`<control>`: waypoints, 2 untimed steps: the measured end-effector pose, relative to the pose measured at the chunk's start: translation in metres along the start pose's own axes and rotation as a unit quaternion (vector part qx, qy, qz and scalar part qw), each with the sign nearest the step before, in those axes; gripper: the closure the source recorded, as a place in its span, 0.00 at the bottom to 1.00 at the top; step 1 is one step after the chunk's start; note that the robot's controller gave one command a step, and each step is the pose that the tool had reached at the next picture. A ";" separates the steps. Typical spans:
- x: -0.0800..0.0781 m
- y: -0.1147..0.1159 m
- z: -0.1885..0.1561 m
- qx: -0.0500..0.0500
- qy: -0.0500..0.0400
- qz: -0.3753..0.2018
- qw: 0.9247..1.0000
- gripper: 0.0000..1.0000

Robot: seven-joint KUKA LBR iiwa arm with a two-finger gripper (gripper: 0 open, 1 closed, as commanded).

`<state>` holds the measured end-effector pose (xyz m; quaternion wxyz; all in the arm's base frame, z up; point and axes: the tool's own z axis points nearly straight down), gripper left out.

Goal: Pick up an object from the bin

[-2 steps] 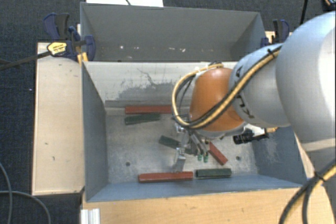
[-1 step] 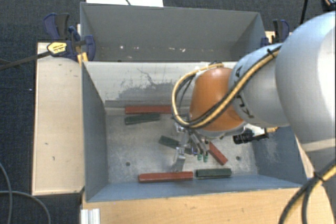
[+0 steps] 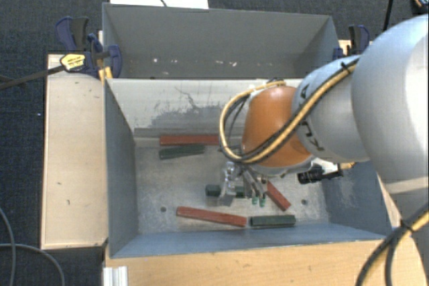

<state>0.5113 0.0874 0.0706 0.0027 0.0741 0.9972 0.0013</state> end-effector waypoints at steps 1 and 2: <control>-0.001 0.000 -0.028 0.000 0.000 0.001 1.000 1.00; -0.003 0.001 -0.101 0.000 -0.001 0.000 1.000 1.00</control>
Offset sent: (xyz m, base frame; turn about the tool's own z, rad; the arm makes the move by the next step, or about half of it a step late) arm 0.0001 0.0000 0.0259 0.0000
